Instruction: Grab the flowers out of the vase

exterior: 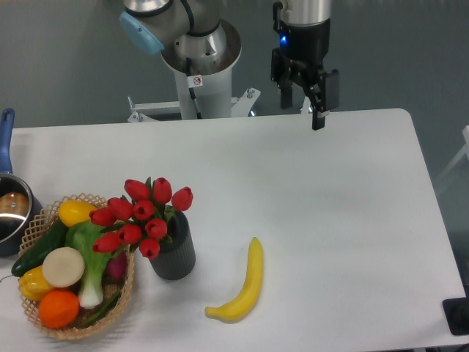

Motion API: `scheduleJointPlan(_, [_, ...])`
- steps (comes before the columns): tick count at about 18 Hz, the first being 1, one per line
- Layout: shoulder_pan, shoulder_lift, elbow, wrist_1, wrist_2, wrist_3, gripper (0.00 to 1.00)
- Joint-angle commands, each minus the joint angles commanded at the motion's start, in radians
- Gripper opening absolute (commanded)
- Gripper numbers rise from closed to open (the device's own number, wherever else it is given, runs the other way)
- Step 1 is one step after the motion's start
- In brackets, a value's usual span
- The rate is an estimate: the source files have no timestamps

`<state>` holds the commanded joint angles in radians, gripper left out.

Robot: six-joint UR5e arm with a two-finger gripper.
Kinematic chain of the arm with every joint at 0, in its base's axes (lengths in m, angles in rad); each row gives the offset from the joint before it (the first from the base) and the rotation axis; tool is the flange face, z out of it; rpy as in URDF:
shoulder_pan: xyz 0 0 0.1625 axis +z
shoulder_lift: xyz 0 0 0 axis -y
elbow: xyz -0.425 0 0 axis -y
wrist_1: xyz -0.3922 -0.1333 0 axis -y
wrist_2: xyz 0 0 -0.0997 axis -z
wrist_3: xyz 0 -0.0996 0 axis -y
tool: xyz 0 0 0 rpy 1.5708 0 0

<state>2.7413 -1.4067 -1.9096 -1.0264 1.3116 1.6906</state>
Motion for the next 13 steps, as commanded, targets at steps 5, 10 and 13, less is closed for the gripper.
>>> scheduleJointPlan(5, [-0.035, -0.005, -0.048, 0.037, -0.043, -0.169, 1.00])
scheduleJointPlan(10, [-0.065, -0.018, -0.077, 0.038, -0.245, -0.448, 1.00])
scheduleJointPlan(13, [-0.068, -0.035, -0.075, 0.037, -0.322, -0.506, 1.00])
